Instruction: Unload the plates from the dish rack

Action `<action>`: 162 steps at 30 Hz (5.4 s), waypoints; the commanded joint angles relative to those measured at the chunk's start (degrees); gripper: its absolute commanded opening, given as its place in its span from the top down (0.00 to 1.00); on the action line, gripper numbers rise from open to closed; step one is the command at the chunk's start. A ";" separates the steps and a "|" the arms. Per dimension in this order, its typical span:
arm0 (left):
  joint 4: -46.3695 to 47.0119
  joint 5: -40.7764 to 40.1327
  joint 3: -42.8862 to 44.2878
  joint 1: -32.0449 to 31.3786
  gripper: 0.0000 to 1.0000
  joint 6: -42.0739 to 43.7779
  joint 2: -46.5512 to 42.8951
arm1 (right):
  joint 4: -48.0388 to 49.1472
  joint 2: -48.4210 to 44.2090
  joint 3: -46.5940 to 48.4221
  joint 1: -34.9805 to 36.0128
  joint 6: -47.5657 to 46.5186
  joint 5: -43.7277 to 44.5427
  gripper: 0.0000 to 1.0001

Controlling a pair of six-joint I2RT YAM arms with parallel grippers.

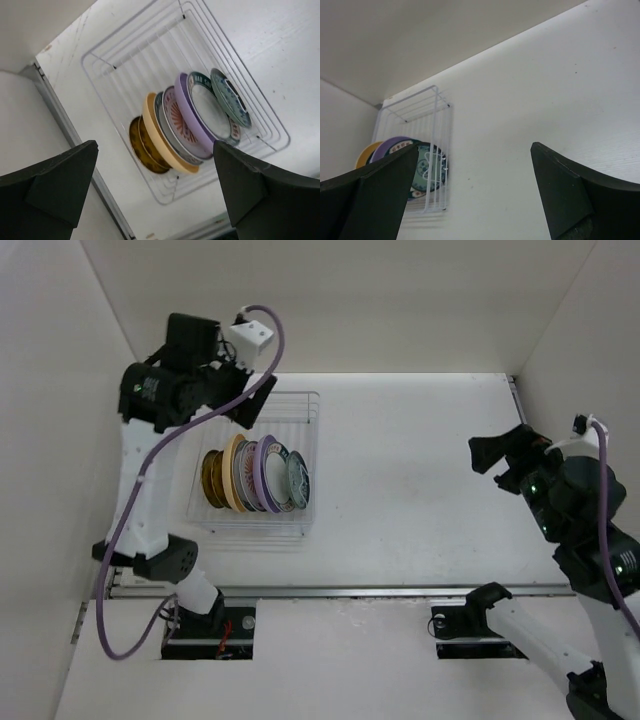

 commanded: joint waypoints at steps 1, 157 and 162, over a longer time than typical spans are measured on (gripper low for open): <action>-4.88 -9.56 5.37 -7.00 0.00 0.72 8.05 | 2.02 5.52 3.44 0.37 -2.41 6.09 0.00; -0.10 -17.85 -20.30 -12.22 0.94 -13.69 24.15 | 29.46 22.33 -36.64 -23.89 24.67 -4.91 0.12; -2.29 -17.59 -14.33 -12.22 1.00 -13.69 22.22 | 27.79 16.08 -35.50 -23.89 21.77 -4.37 0.12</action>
